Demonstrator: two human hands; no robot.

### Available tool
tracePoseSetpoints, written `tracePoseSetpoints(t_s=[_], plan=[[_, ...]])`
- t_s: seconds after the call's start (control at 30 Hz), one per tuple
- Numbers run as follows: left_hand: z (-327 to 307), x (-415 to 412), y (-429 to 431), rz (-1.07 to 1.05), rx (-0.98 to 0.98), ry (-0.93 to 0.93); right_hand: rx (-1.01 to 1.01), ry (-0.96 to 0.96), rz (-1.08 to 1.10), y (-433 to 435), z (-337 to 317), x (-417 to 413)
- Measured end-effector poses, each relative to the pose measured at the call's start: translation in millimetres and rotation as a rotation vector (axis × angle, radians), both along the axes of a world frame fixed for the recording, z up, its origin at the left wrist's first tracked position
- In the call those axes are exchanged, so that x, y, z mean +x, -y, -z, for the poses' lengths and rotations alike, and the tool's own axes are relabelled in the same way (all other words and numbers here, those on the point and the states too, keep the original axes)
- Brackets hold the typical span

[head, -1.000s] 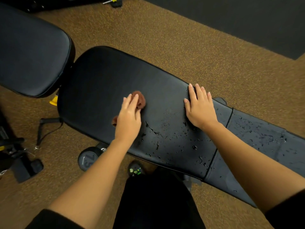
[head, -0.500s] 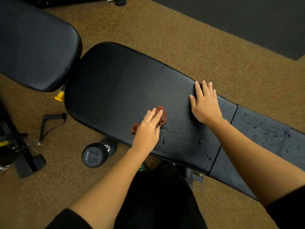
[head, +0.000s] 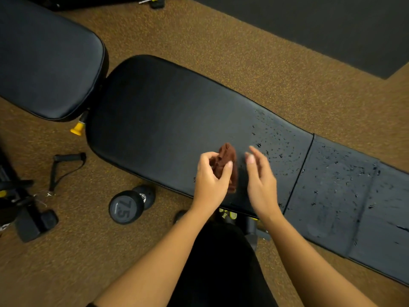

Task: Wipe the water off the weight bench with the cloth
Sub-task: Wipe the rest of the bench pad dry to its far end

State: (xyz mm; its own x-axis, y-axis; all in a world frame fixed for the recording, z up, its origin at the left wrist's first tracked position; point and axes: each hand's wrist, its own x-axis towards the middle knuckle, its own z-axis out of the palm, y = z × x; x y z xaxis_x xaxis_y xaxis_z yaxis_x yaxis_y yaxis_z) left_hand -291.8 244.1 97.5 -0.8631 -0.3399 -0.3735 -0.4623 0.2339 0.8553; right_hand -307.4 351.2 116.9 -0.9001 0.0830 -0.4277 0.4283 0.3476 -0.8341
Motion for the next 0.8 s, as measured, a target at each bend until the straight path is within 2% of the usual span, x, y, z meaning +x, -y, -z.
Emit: tracePoseSetpoints(t_s=[0.07, 0.13, 0.23, 0.3, 0.43, 0.5, 0.63, 0.8], plan=[[0.5, -0.6, -6.1, -0.042, 0.077, 0.029, -0.196, 0.090, -0.076, 11.4, -5.1, 8.5], [1.8, 0.4, -10.0, -0.067, 0.184, 0.104, -0.268, 0.138, -0.117, 17.2, -3.8, 11.6], [-5.7, 1.2, -5.3, -0.118, 0.439, 0.145, -0.213, 0.160, -0.119, 9.7, 2.2, 0.8], [-9.1, 2.8, 3.5, -0.085, 0.451, 0.147, -0.023, 0.063, -0.243, -4.6, 7.2, -7.1], [7.3, 4.7, 38.7, 0.081, -0.131, 0.026, 0.356, -0.258, -0.539, -31.9, 22.8, -38.6], [19.1, 2.5, 59.5, 0.151, -0.295, 0.069, 0.493, -0.345, -0.629, -37.7, 37.1, -55.6], [32.0, 2.8, 81.2, 0.271, -0.501, 0.193, 0.654, -0.382, -0.702, -22.2, 55.5, -57.6], [36.8, 12.5, 77.7, 0.384, -0.612, 0.217, 0.648, -0.460, -0.842, -9.3, 59.3, -28.0]])
